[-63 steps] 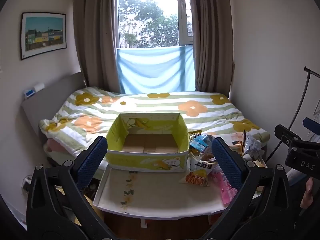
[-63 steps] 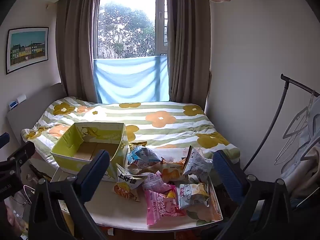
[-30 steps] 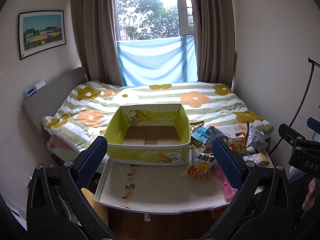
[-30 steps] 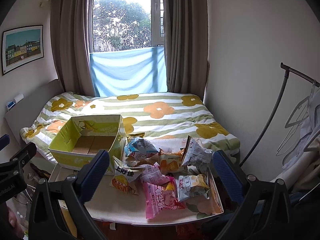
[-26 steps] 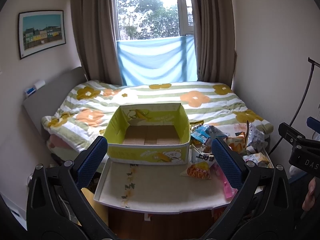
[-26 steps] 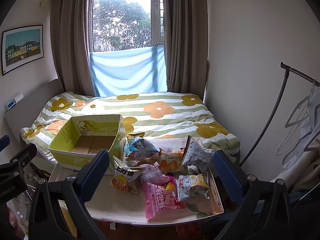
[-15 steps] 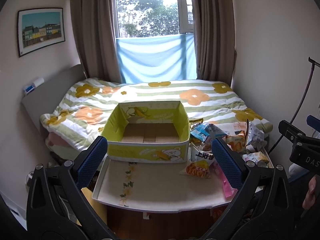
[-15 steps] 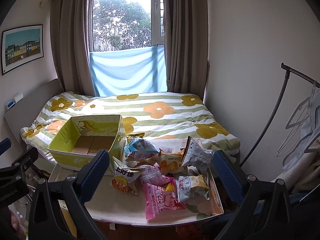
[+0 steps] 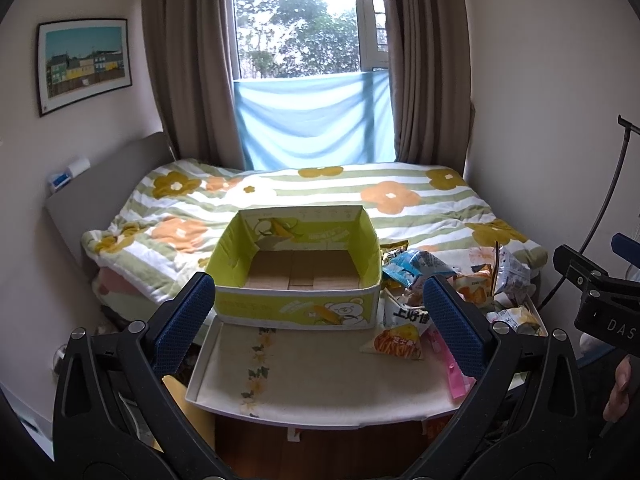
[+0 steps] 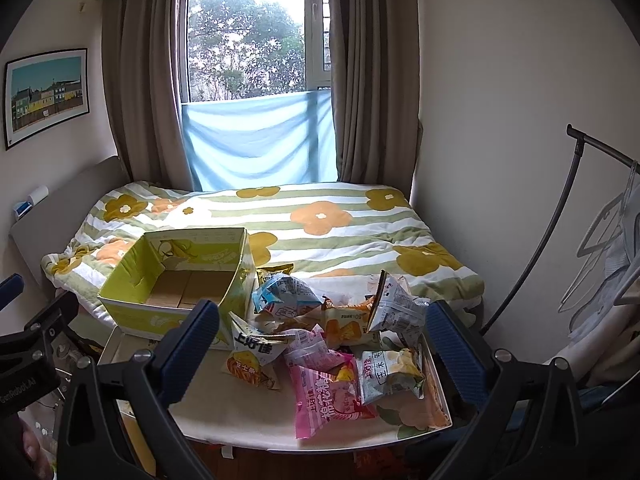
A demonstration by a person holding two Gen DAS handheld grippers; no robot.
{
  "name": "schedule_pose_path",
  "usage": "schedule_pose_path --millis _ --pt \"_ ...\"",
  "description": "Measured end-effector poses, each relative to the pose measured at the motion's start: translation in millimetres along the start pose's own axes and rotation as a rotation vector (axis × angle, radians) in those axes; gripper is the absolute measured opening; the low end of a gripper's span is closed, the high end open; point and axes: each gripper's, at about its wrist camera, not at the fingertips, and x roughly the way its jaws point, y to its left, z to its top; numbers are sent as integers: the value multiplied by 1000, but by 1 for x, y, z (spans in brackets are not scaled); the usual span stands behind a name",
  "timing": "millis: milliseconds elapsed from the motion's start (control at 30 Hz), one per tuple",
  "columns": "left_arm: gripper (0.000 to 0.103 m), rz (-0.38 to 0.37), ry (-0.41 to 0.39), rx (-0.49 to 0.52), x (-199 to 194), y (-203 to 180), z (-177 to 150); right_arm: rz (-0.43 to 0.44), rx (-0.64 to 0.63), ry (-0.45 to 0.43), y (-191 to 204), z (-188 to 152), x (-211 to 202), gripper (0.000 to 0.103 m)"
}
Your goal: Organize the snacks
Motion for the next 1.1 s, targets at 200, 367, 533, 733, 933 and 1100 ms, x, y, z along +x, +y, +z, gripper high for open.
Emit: schedule_pose_path --millis 200,367,533,733,933,1100 --pt "103 3 -6 4 -1 -1 1 0 -1 1 1 0 0 103" --pt "103 4 -6 3 -2 0 1 0 -2 0 2 0 0 103" --pt "103 6 -4 -1 -3 2 1 1 -1 2 2 0 0 103" --pt "103 -6 -3 -11 -2 5 1 3 -1 3 3 -2 0 103" --pt "103 -17 4 -17 -1 9 1 3 0 4 3 -1 0 103" --pt "103 -24 10 -18 2 9 1 1 -1 2 2 -1 0 103"
